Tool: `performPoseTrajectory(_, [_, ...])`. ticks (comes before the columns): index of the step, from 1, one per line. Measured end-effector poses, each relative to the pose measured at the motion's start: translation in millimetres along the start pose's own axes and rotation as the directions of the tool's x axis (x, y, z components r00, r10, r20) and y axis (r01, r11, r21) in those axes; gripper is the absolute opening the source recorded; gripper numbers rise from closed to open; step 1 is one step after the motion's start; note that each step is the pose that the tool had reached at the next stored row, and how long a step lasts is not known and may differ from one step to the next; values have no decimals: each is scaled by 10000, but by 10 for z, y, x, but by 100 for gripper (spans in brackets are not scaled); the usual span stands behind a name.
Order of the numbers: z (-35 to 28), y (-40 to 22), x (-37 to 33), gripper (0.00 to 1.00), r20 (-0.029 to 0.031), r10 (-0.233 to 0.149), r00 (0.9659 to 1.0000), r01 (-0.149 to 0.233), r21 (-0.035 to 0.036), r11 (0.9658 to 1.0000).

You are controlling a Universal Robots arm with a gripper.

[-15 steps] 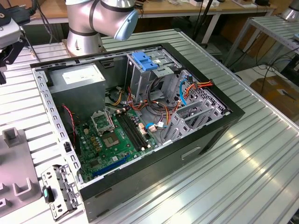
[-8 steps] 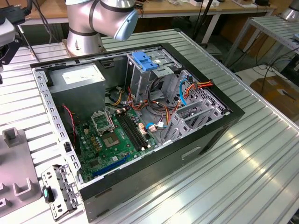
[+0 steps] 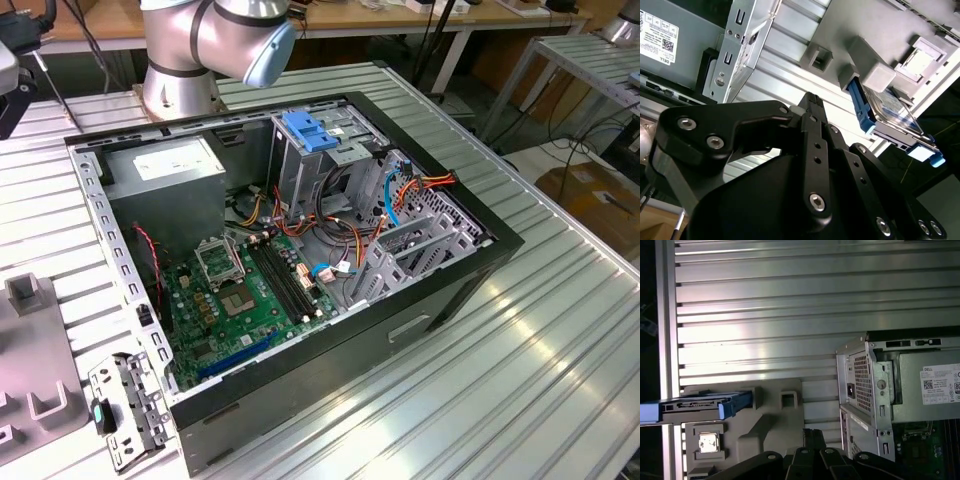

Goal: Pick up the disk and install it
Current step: 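Reach for the disk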

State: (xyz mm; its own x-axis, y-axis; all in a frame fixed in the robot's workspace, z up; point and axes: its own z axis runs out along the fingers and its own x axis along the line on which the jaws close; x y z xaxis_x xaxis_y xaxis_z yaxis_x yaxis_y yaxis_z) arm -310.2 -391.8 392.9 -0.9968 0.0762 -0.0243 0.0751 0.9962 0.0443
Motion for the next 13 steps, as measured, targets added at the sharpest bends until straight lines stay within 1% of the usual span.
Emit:
performPoseTrajectory(2, [-1, 0, 31, 11, -1, 0, 10000, 0, 0, 10000])
performPoseTrajectory(13, [-3, 3, 144, 11, 0, 0, 10000, 0, 0, 10000])
